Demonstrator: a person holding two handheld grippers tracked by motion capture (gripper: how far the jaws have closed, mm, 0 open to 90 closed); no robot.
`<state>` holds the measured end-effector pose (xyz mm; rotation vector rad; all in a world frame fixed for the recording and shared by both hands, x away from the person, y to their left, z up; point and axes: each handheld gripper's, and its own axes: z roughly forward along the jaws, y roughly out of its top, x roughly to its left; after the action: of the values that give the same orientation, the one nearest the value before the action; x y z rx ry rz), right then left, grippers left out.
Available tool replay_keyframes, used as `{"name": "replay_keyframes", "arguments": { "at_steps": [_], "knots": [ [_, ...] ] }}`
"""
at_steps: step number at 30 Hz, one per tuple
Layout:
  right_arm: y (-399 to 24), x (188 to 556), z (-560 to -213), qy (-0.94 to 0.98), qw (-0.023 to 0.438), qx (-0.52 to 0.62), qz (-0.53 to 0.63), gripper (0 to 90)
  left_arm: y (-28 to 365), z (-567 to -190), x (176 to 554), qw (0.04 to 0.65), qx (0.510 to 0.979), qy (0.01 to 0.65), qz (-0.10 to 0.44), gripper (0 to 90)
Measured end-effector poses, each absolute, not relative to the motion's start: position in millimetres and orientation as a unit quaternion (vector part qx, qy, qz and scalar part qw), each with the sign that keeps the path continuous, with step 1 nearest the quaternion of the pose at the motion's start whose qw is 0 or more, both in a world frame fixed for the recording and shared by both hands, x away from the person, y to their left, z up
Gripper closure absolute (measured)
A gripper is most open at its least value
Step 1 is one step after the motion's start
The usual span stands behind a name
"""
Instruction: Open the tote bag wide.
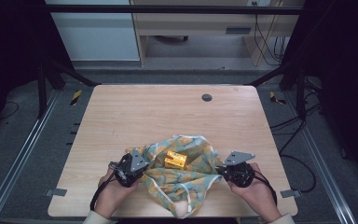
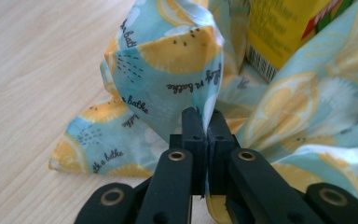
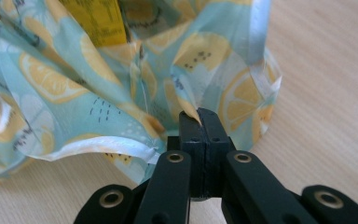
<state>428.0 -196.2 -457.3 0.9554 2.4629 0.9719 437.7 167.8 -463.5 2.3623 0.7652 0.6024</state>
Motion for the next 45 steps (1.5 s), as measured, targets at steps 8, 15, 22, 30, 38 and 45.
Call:
{"name": "replay_keyframes", "arguments": {
  "at_steps": [8,15,22,30,38,45],
  "knots": [
    [-203.6,435.8,-477.0,0.87,0.151,0.349,0.315,90.0,169.3,-475.5,444.0,0.274,0.891,0.295,0.21,89.6],
    [-204.5,442.1,-483.0,0.876,0.153,0.35,0.295,90.0,173.7,-479.7,447.2,0.268,0.893,0.303,0.198,90.0],
    [-207.6,441.9,-484.9,0.876,0.149,0.354,0.29,90.0,175.4,-479.6,445.1,0.266,0.893,0.307,0.193,90.0],
    [-209.7,440.9,-485.9,0.879,0.153,0.353,0.283,90.0,178.9,-479.4,443.6,0.271,0.892,0.311,0.184,90.0],
    [-211.0,442.6,-487.2,0.878,0.154,0.358,0.278,90.0,183.4,-478.8,439.2,0.275,0.889,0.317,0.181,90.0],
    [-211.0,443.6,-487.6,0.878,0.157,0.36,0.274,90.0,183.3,-479.2,436.4,0.269,0.888,0.321,0.187,90.0]
  ]
}}
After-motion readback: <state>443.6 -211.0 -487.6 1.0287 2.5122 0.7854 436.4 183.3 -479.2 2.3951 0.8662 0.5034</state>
